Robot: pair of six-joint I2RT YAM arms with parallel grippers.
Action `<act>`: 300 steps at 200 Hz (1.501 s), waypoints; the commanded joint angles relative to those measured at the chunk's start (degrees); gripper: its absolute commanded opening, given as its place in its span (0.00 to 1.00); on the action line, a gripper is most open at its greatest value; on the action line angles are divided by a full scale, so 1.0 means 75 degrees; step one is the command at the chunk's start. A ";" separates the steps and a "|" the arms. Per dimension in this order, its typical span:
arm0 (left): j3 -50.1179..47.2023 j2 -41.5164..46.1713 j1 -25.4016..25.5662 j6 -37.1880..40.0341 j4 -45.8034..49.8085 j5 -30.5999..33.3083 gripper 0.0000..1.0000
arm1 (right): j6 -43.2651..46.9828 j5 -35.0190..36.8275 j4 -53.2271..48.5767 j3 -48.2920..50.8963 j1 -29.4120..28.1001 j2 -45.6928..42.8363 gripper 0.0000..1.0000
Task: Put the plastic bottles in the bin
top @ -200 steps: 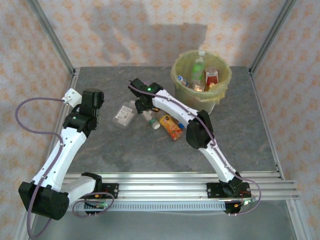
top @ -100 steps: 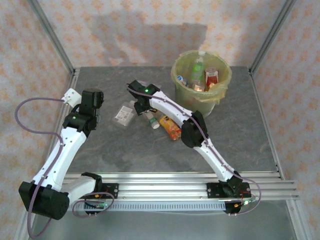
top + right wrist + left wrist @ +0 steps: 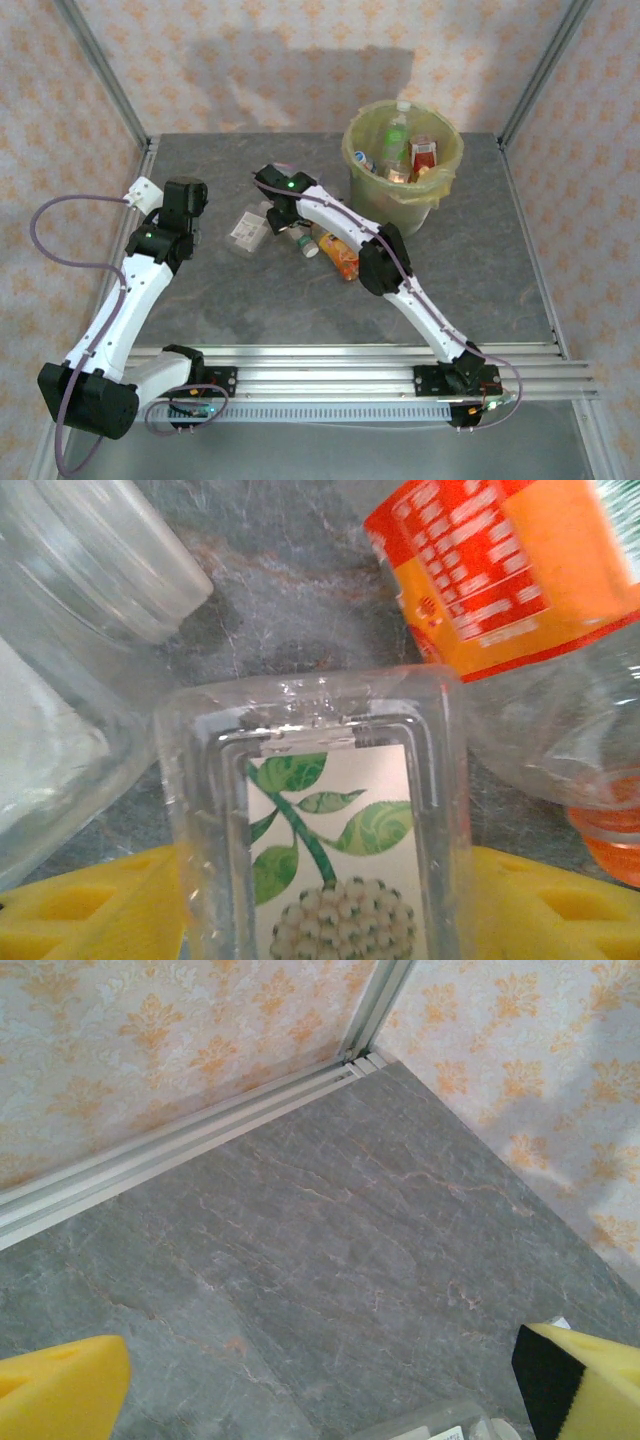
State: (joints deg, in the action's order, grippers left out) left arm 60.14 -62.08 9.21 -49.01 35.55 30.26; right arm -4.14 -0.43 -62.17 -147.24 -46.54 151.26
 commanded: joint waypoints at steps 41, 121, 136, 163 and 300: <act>-0.0035 -0.0042 -0.0057 0.0055 0.0252 0.0125 1.00 | 0.0107 0.0057 -0.0226 -0.0273 -0.0005 0.0252 0.67; 0.0009 -0.0003 -0.0056 0.0091 0.0299 0.0161 1.00 | 0.0090 0.0124 -0.0394 -0.0466 -0.0147 -0.1068 0.38; 0.0009 0.0010 -0.0062 0.0102 0.0302 0.0161 1.00 | 0.0092 0.0173 -0.0395 -0.0469 -0.0192 -0.1568 0.37; 0.0009 0.0035 -0.0056 0.0125 0.0288 0.0127 1.00 | 0.0202 0.0238 -0.0281 -0.0454 -0.0200 -0.2554 0.37; 0.0124 -0.0042 -0.0063 0.0230 0.0137 -0.0179 1.00 | 0.1236 0.3259 0.1544 -0.0255 0.1032 -0.5203 0.34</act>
State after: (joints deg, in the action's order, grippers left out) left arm 60.14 -62.08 9.21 -47.97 35.68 28.71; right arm 4.67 17.45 -52.90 -149.82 -41.45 114.19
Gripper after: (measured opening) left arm 0.999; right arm 0.532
